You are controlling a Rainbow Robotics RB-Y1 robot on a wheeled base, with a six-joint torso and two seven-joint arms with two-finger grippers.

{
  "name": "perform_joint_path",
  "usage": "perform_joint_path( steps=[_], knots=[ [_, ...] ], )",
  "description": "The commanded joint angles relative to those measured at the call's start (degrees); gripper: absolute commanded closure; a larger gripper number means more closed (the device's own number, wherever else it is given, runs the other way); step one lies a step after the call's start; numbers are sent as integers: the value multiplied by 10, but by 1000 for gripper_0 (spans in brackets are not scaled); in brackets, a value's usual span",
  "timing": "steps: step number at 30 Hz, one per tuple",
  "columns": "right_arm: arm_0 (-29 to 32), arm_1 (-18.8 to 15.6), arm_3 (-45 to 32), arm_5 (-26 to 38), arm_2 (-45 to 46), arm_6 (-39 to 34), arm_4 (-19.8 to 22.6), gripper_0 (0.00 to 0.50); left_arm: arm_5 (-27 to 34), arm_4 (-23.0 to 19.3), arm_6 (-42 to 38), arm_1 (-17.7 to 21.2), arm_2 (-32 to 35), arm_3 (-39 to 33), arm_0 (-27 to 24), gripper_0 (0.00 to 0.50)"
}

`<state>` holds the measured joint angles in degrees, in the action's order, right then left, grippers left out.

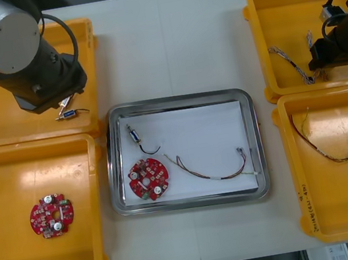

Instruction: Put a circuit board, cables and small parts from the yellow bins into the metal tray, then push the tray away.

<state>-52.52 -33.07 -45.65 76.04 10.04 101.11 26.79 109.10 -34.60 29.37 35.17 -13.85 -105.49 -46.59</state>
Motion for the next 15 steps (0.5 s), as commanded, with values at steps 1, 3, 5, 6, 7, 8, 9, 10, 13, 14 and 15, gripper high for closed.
perform_joint_path(
  steps=[1, 3, 5, 6, 7, 8, 9, 10, 13, 14, 15],
  knots=[
    [-24, 6, -3, -5, 11, -8, -2, 0, 2, -4, 97, 40, 36, 15, 1, 0],
    [-26, 8, -3, -5, 9, -7, -2, 0, -10, -2, 111, 41, 46, 28, 1, 0],
    [-27, 9, -3, -5, 5, -7, -2, 0, -25, 1, 126, 41, 54, 43, 2, 0],
    [-29, 10, -3, -5, 3, -6, -2, 0, -35, 5, 135, 41, 58, 53, 1, 0],
    [-29, 10, -3, -5, 2, -6, -2, 0, -47, 11, 144, 41, 59, 63, 0, 0],
    [-29, 10, -3, -5, 1, -6, -2, 0, -52, 14, 148, 41, 59, 68, 0, 0],
    [-29, 10, -3, -5, 1, -4, -2, 0, -64, 17, 155, 41, 59, 81, -3, 0],
    [-29, 10, -3, -5, 1, -3, -2, 0, -75, 21, 160, 41, 59, 93, -6, 0],
    [-29, 10, -3, -10, -3, 2, -5, 0, -102, 27, 167, 40, 59, 125, -17, 0],
    [-29, 11, -3, -12, -5, 3, -7, 0, -106, 28, 169, 40, 58, 132, -19, 0],
    [-29, 11, -3, -17, -13, 3, -9, 0, -114, 30, 179, 40, 56, 144, -25, 0]
  ],
)
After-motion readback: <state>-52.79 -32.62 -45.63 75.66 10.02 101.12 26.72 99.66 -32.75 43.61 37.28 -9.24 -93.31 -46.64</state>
